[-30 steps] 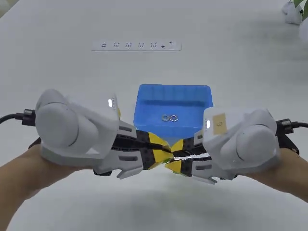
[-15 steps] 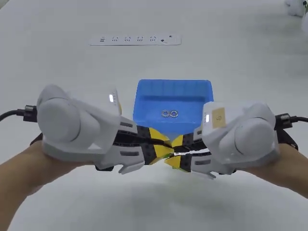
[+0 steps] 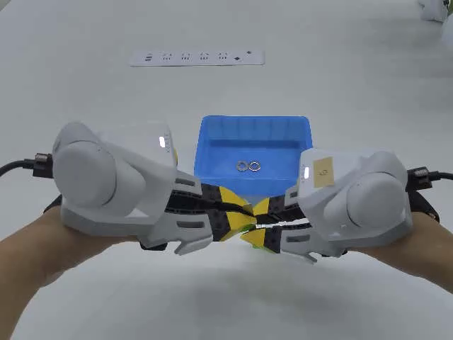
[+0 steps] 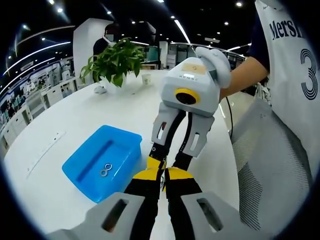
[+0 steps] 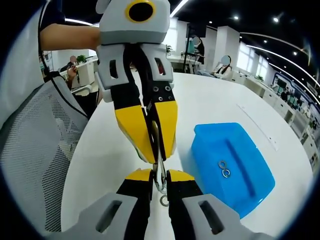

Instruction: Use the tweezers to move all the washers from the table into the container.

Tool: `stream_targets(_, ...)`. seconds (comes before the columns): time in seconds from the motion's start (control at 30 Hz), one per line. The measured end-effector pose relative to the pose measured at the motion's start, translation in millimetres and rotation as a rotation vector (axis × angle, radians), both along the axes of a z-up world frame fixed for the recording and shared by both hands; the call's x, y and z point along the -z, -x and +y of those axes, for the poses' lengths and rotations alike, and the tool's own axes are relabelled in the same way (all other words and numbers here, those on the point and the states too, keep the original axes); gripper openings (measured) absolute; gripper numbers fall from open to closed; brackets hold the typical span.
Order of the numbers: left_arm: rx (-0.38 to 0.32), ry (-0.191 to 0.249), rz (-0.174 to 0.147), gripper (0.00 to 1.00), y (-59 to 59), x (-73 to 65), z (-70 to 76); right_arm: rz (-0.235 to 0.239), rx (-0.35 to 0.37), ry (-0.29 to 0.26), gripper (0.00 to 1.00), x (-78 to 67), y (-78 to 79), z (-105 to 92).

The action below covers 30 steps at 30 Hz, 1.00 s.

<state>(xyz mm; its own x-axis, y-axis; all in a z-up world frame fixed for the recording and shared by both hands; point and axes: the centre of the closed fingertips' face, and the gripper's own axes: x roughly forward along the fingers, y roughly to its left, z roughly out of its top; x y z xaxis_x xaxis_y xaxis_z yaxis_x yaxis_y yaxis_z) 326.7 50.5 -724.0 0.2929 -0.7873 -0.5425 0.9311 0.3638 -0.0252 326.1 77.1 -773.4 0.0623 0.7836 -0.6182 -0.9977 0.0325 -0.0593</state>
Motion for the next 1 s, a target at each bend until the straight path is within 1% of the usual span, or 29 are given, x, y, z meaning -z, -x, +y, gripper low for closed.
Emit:
stream_targets(0.17,-0.001,0.001,0.003,0.07,-0.6,0.1,0.4,0.004,0.004,-0.008,0.12,0.2,-0.7,0.3)
stream_targets(0.27,0.005,-0.013,0.006,0.07,0.1,3.1,0.9,-0.003,0.001,0.006,0.12,2.6,-1.0,-1.2)
stream_targets(0.3,0.004,-0.006,0.010,0.07,0.3,2.2,0.1,-0.001,0.003,0.001,0.12,2.0,-0.8,-1.3)
stream_targets(0.37,0.007,-0.005,0.008,0.07,0.1,2.0,-0.6,0.002,0.008,-0.004,0.12,1.9,-0.8,-1.8)
stream_targets(0.47,0.004,0.000,0.017,0.07,-1.1,1.7,-1.5,0.003,0.008,-0.003,0.12,2.8,-1.3,-2.2)
stream_targets(0.6,0.010,-0.010,0.024,0.07,-2.0,1.6,-2.2,0.016,0.012,0.003,0.12,4.5,-1.7,-3.2)
stream_targets(0.7,0.017,-0.023,0.033,0.07,-2.0,2.0,-2.4,0.017,0.009,0.004,0.11,4.8,-1.8,-3.0)
stream_targets(0.8,0.018,-0.026,0.036,0.07,-1.9,2.3,-2.5,0.020,0.010,0.006,0.11,5.0,-2.1,-3.2)
stream_targets(1.0,0.014,-0.026,0.041,0.07,-0.3,2.2,-2.9,0.013,0.012,-0.007,0.10,4.5,-1.1,-3.6)
